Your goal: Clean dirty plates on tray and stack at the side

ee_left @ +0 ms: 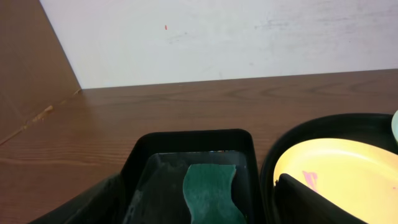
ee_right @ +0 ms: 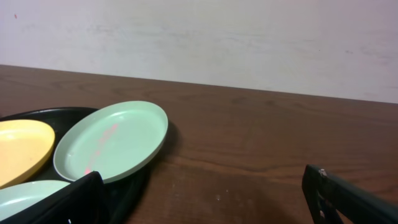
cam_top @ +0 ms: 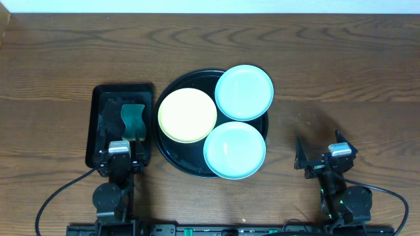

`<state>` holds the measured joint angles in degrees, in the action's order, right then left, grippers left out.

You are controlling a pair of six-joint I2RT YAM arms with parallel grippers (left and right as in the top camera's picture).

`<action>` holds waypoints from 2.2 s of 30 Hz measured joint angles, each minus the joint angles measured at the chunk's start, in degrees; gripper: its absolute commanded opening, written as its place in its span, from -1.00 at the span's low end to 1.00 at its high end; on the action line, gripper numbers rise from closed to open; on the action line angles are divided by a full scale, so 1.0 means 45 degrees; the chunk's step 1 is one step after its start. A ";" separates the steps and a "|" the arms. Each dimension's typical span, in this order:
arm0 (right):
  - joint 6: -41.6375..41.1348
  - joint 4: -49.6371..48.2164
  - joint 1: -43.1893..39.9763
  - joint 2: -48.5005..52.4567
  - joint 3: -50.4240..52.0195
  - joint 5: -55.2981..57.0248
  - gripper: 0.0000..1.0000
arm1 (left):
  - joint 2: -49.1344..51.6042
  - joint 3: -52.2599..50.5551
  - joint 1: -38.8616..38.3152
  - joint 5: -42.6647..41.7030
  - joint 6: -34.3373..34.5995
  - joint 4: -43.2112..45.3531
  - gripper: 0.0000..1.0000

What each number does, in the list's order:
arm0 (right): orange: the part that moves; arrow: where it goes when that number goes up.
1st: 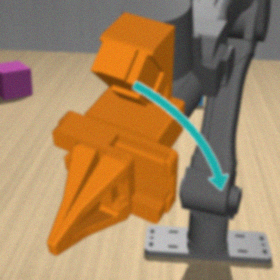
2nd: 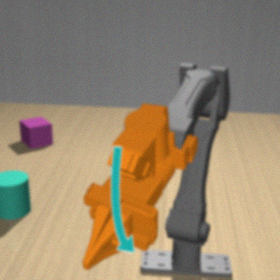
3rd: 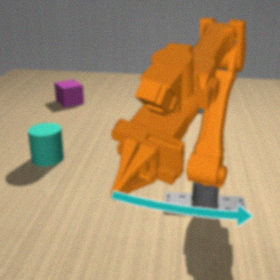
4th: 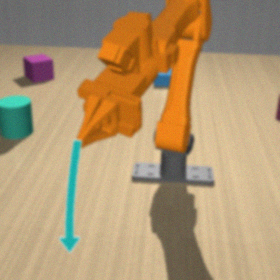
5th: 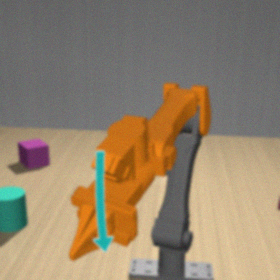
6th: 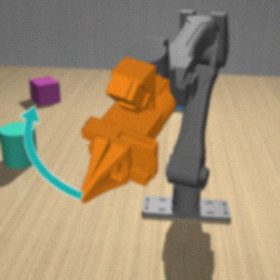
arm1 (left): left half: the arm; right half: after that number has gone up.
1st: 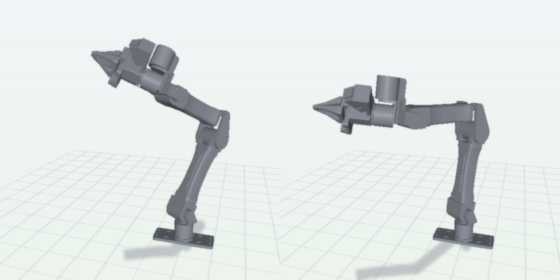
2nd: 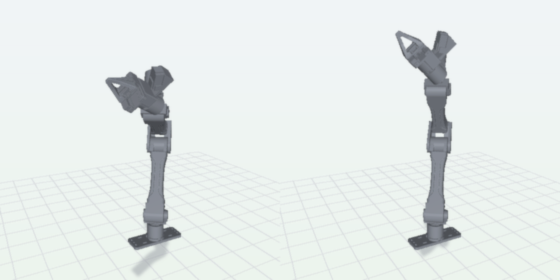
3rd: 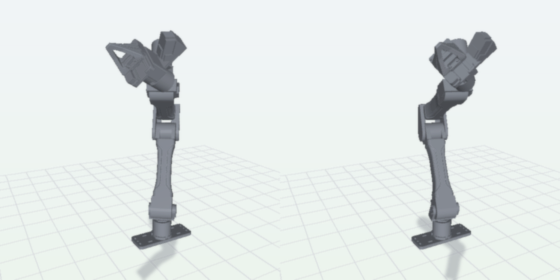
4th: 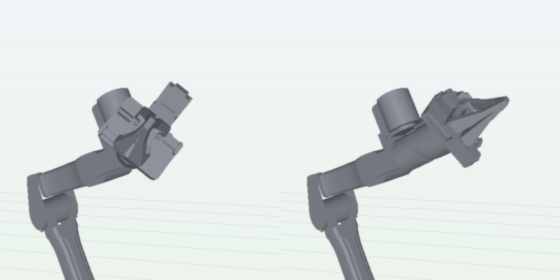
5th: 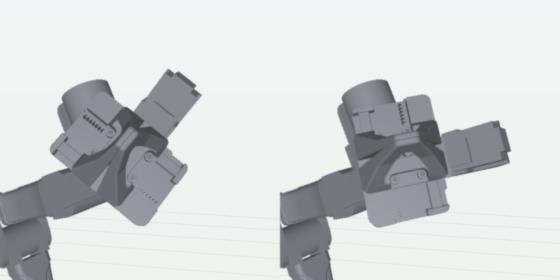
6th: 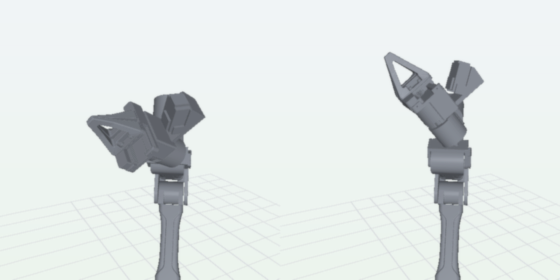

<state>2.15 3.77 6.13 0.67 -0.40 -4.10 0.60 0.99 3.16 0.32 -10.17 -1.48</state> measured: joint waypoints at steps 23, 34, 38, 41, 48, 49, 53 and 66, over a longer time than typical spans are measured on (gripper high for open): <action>0.0000 0.0000 0.0000 0.0000 0.0000 0.0000 0.99 | -0.0005 0.0000 0.0000 0.0000 0.0000 0.0000 0.54; 0.0000 0.0000 0.0000 0.0000 0.0000 0.0000 0.99 | -0.0005 0.0000 0.0000 0.0000 0.0000 0.0005 0.54; 0.0000 -0.0029 0.0000 0.0000 0.0000 0.0000 0.99 | -0.0005 0.0000 0.0000 0.0000 0.0000 0.0010 0.54; 0.0000 -0.0005 0.0000 0.0000 0.0000 0.0000 0.98 | -0.0005 0.0000 0.0000 0.0000 0.0000 0.0010 0.54; 0.0000 -0.0029 0.0000 0.0000 0.0000 0.0010 0.99 | -0.0005 0.0000 0.0000 0.0000 0.0000 0.0010 0.54; 0.0000 -0.0049 0.0000 0.0000 0.0000 0.0015 0.99 | -0.0005 0.0000 0.0000 0.0000 0.0000 0.0010 0.54; 0.0000 -0.0121 0.0000 0.0000 0.0000 0.0053 0.99 | -0.0005 0.0000 0.0000 0.0000 0.0000 0.0010 0.54; 0.0000 -0.3507 0.0000 0.0000 0.0005 0.0053 0.98 | 0.0005 0.0452 0.0000 -0.0092 0.0947 -0.0510 0.54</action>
<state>2.15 -12.01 6.13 0.67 -0.38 -3.86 0.62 3.03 3.16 -0.10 -5.91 -3.77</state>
